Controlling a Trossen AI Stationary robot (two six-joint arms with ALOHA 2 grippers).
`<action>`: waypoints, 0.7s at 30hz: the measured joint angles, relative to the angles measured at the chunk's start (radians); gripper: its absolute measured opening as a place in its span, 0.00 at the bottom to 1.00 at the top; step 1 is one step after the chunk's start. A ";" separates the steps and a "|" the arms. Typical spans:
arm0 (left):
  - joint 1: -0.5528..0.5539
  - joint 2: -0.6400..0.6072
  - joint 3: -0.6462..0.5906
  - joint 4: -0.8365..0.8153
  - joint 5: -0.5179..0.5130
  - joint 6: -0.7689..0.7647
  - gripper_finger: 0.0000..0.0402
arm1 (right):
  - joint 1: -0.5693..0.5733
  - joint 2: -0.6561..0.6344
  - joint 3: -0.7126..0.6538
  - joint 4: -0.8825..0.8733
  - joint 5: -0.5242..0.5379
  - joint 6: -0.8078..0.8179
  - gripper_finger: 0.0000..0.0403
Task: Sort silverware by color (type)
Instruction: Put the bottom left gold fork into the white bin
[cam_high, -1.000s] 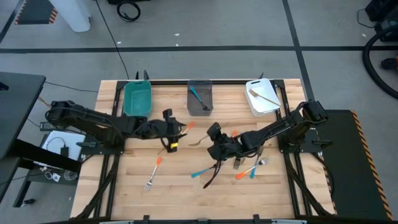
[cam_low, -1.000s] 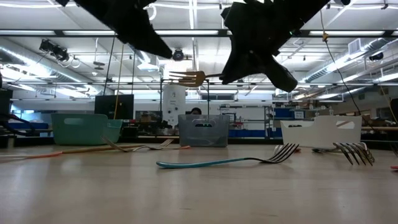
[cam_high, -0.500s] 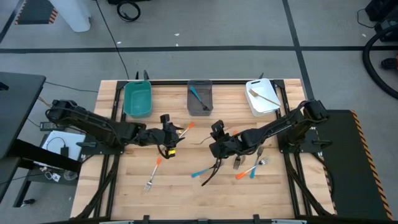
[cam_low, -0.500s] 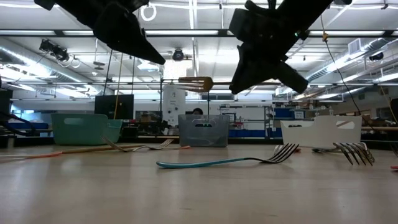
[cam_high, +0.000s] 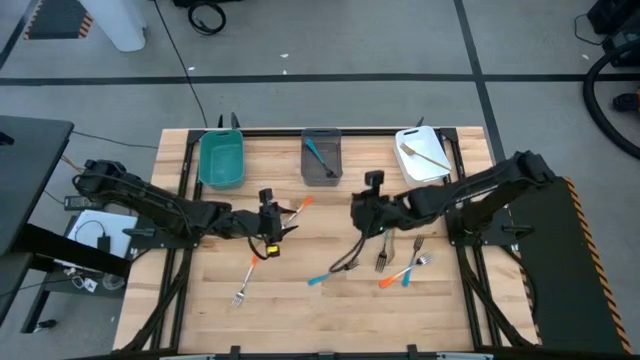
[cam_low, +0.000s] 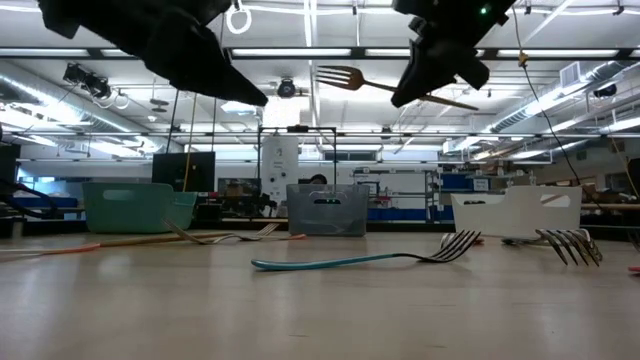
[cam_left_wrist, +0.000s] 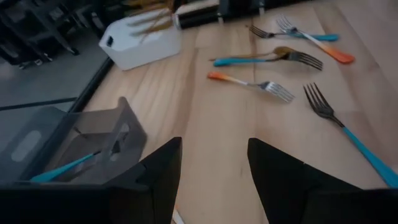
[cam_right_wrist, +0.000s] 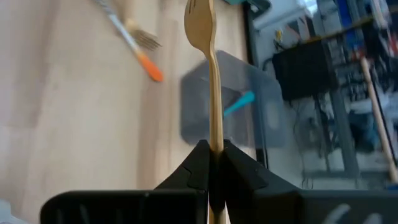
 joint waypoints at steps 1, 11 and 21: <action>0.000 -0.012 -0.006 0.008 -0.009 0.011 0.48 | -0.013 -0.011 0.000 -0.003 0.001 0.015 0.08; 0.069 -0.147 -0.003 0.092 -0.021 0.205 0.48 | -0.190 -0.055 0.000 -0.052 -0.012 0.149 0.08; 0.112 -0.179 -0.003 0.054 0.021 0.158 0.48 | -0.363 -0.053 -0.002 -0.105 -0.059 0.271 0.08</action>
